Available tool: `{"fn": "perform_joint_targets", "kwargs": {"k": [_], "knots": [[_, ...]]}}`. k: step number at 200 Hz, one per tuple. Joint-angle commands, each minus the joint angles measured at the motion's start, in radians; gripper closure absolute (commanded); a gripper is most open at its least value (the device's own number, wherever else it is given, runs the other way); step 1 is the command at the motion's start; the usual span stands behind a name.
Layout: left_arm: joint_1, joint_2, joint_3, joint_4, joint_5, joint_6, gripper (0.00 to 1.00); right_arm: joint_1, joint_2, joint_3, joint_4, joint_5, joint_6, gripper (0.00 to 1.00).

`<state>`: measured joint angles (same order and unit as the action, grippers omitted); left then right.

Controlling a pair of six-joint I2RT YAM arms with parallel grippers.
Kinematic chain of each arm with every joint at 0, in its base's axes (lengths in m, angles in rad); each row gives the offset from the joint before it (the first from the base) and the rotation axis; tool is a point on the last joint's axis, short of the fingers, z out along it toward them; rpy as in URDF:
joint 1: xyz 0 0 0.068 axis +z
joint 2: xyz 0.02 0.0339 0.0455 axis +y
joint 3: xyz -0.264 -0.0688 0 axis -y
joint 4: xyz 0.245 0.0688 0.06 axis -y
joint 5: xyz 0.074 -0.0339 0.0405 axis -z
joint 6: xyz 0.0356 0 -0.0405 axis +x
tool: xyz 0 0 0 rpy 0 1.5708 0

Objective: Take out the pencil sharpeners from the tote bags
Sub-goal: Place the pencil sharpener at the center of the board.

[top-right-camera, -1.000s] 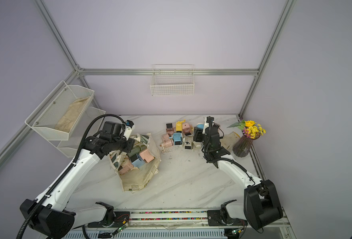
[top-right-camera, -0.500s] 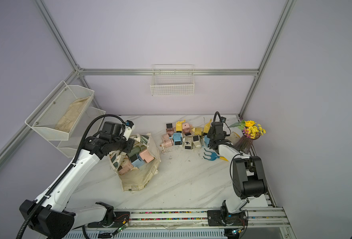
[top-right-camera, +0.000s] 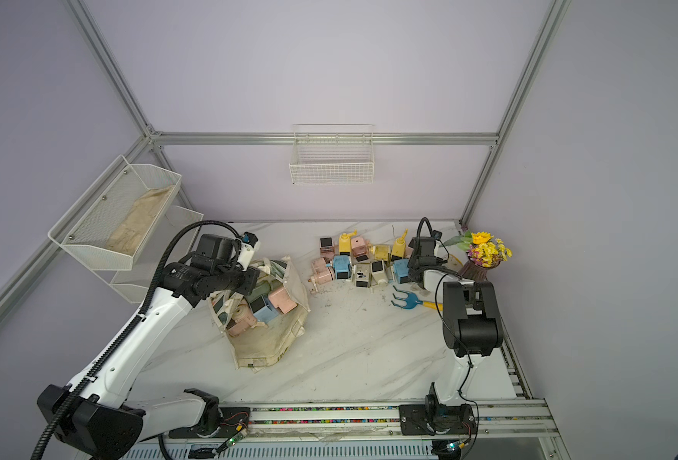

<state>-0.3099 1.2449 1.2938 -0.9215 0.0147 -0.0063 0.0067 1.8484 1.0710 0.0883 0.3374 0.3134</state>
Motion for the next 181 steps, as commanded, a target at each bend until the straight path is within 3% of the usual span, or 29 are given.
{"fn": "perform_joint_targets", "kwargs": {"k": [1, 26, 56, 114, 181], "knots": [[0.005, -0.040, -0.019, 0.050, 0.010, -0.003, 1.00, 0.003, -0.008, 0.016, 0.049, -0.131, -0.005, 0.91], [0.005, -0.038, -0.021, 0.050, 0.007, -0.002, 1.00, 0.002, -0.008, -0.001, 0.052, -0.205, -0.005, 0.91], [0.006, -0.037, -0.022, 0.050, 0.008, -0.002, 1.00, 0.004, 0.003, -0.013, 0.053, -0.208, 0.002, 0.85], [0.004, -0.032, -0.022, 0.048, 0.011, -0.002, 1.00, 0.002, -0.030, -0.022, 0.035, -0.201, 0.012, 0.50], [0.005, -0.030, -0.022, 0.049, 0.011, -0.003, 1.00, 0.002, -0.095, -0.023, -0.002, -0.199, 0.010, 0.31]]}}
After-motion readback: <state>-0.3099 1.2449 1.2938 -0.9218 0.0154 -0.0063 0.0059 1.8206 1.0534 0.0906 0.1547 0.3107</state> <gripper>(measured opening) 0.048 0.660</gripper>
